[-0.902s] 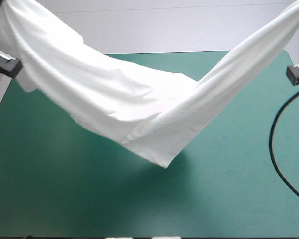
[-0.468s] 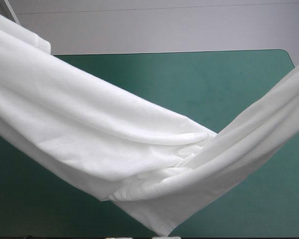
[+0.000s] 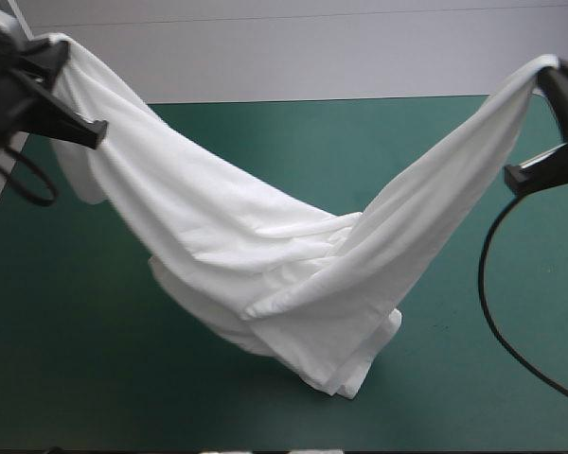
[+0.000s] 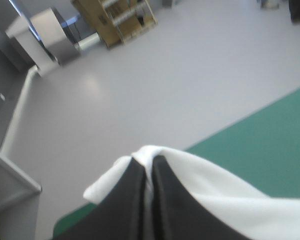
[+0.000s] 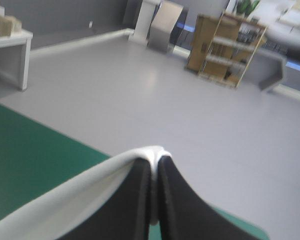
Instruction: Fold the cloth
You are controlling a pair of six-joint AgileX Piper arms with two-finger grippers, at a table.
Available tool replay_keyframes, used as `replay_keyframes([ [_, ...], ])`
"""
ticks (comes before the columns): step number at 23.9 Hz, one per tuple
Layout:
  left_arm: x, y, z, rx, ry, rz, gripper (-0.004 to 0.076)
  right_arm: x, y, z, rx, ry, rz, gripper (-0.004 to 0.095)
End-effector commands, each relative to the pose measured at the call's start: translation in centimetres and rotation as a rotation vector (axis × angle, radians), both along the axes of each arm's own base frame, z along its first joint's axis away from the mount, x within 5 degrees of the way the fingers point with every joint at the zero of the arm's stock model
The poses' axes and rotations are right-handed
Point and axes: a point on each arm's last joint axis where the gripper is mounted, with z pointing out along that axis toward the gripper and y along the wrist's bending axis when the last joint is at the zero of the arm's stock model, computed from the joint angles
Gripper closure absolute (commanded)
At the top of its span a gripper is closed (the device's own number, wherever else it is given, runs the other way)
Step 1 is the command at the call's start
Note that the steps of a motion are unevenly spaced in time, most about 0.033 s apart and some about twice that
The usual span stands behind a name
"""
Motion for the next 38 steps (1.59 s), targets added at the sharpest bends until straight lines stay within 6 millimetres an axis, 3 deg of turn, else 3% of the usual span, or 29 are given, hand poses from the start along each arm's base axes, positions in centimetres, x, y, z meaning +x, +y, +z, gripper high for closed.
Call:
replay_keyframes([
  [1, 2.4, -0.7, -1.9, 0.003, 0.006, 0.026, 0.0705, 3.3, 0.5, -2.4, 0.045, 0.029, -0.002, 0.0912],
  [5, 6.2, -2.3, -5.6, 0.043, 0.067, 0.01, 0.0705, 8.9, 1.1, -7.9, 0.027, 0.163, -0.028, 0.0912],
  [9, 10.4, -3.6, -8.1, 0.064, 0.084, 0.016, 0.0705, 13.9, 1.6, -11.3, 0.001, 0.244, -0.052, 0.0912],
  [10, 12.7, -3.9, -9.6, 0.054, 0.102, 0.032, 0.0705, 16.4, 1.8, -12.6, -0.006, 0.256, -0.066, 0.0912],
  [13, 15.8, -3.6, -12.0, 0.048, 0.143, 0.06, 0.0705, 19.7, 1.5, -14.0, -0.005, 0.26, -0.099, 0.0912],
  [16, 21.0, -2.3, -16.7, 0.033, 0.209, 0.111, 0.0705, 24.9, 0.2, -16.7, 0.028, 0.311, -0.156, 0.0912],
  [19, 23.9, -1.6, -19.4, -0.013, 0.197, 0.122, 0.0705, 28.2, -0.7, -18.3, 0.02, 0.351, -0.172, 0.0903],
  [21, 25.3, -1.8, -21.7, -0.024, 0.241, 0.12, 0.0703, 30.1, -0.5, -19.3, 0.004, 0.393, -0.159, 0.0819],
  [22, 26.0, -2.0, -23.1, -0.036, 0.279, 0.121, 0.0664, 30.8, -0.3, -19.9, 0.001, 0.41, -0.152, 0.0681],
  [23, 26.5, -2.1, -24.2, -0.04, 0.306, 0.122, 0.0598, 31.2, -0.3, -20.3, 0.005, 0.413, -0.152, 0.0555],
  [25, 26.9, -2.2, -25.0, -0.037, 0.32, 0.122, 0.0463, 31.4, -0.3, -20.3, 0.006, 0.407, -0.154, 0.0394],
  [27, 27.0, -2.2, -25.2, -0.039, 0.321, 0.123, 0.03, 31.4, -0.3, -19.8, 0.01, 0.381, -0.158, 0.0318],
  [28, 26.9, -2.2, -25.0, -0.058, 0.322, 0.13, 0.0237, 31.2, -0.3, -19.2, 0.007, 0.37, -0.156, 0.0326],
  [31, 25.5, -1.9, -22.5, -0.064, 0.289, 0.133, 0.0252, 29.7, -0.2, -16.2, 0.0, 0.368, -0.129, 0.0367],
  [38, 20.1, -0.7, -15.8, -0.066, 0.247, 0.152, 0.0272, 23.5, 0.1, -10.1, 0.004, 0.369, -0.064, 0.0459],
])
